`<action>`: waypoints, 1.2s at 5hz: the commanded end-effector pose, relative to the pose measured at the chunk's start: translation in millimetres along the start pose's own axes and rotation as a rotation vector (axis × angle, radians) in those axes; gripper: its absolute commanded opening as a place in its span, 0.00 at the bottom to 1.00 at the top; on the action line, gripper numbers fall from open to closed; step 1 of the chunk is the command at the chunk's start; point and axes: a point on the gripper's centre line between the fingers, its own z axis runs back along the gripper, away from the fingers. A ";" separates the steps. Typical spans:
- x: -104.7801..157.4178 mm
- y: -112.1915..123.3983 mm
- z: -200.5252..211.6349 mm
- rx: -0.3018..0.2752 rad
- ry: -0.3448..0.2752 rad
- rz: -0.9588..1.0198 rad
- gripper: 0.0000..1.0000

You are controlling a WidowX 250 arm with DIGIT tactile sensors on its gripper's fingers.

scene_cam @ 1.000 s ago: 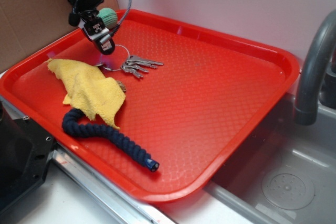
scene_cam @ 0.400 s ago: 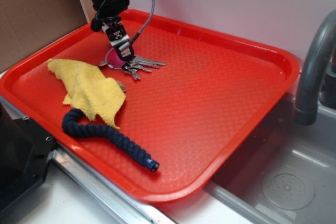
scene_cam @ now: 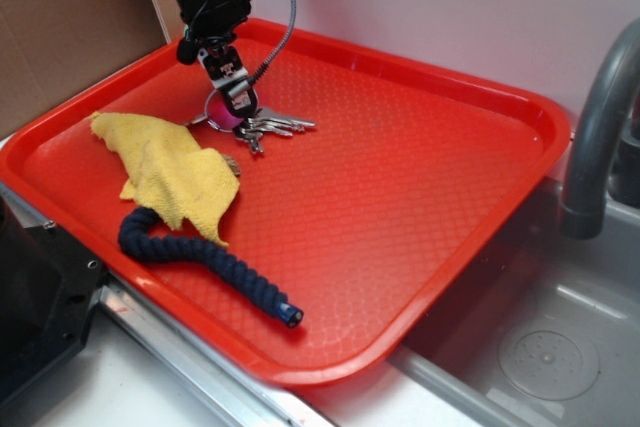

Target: Grab the silver keys.

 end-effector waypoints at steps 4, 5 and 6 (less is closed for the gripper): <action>-5.7 -9.2 73.1 0.112 -0.033 0.278 0.00; 6.1 -27.0 120.8 0.267 -0.119 0.505 0.00; 31.7 -52.0 164.0 0.213 -0.113 0.694 0.00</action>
